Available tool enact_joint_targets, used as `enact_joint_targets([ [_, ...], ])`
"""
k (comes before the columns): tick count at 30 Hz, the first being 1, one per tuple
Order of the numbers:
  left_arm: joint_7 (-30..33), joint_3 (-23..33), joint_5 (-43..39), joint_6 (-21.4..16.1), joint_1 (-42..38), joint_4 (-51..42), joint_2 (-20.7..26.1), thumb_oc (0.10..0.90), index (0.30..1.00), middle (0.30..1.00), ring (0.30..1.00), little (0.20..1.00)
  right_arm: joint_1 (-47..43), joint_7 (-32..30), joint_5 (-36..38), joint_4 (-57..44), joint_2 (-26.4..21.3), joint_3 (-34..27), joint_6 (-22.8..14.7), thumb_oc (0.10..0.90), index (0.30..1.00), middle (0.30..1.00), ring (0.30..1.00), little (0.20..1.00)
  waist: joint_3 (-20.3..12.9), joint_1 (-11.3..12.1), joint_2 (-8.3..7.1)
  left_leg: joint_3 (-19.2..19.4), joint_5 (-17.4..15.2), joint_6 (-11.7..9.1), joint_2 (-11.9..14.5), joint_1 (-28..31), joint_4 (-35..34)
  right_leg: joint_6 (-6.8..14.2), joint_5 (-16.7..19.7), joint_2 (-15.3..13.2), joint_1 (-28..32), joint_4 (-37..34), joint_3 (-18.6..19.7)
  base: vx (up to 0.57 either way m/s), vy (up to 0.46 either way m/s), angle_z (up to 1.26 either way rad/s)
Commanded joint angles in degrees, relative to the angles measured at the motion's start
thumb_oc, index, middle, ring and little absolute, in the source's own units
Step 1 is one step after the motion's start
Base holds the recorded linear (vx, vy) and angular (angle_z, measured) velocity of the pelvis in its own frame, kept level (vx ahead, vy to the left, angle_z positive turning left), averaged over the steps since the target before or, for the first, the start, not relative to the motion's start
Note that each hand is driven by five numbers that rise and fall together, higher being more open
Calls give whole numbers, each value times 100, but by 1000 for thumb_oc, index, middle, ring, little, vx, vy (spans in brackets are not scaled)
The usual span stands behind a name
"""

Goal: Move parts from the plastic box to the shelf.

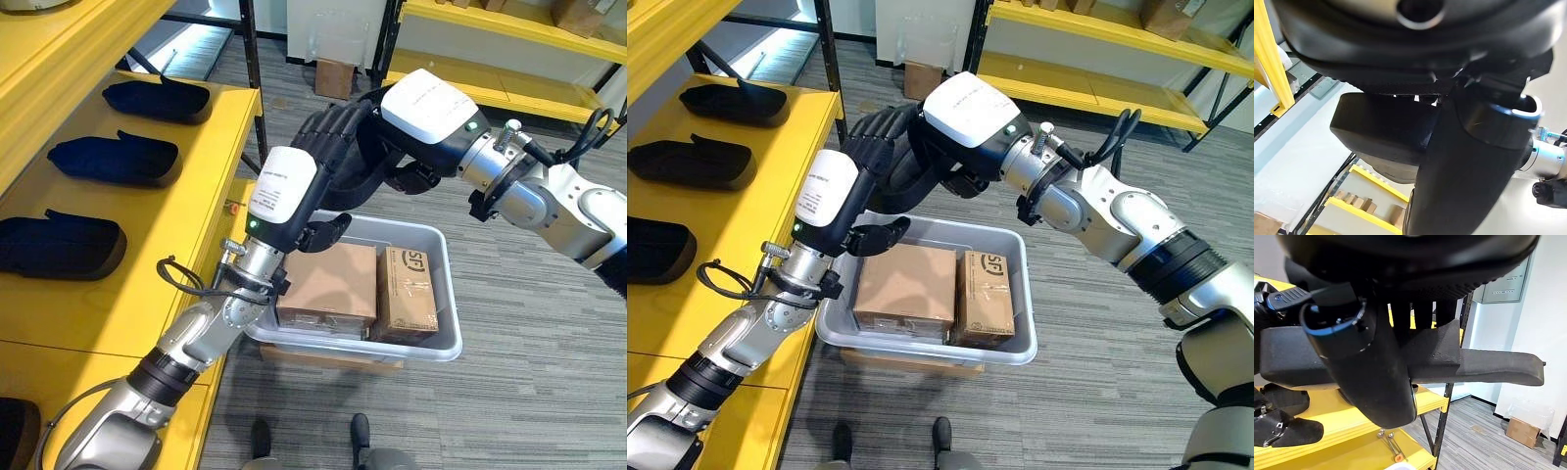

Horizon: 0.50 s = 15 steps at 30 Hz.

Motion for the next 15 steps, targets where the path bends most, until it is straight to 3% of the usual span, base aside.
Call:
enact_joint_targets([
  [1,430,-76,195,-121,-418,282,56,900,1000,1000,1000,1000,-912,-693,406,404,327,-426,177,400,300,300,300,300,-1125,26,-103,130,-540,-128,336,189,-53,350,-982,-320,674,134,-96,0,0,0],
  [15,445,-306,494,14,-542,851,73,900,1000,1000,1000,1000,-968,-735,345,517,540,-462,183,400,300,300,300,300,-1143,-17,-89,179,-555,-125,345,217,-53,350,-972,-322,683,103,-62,2,3,-3],
])
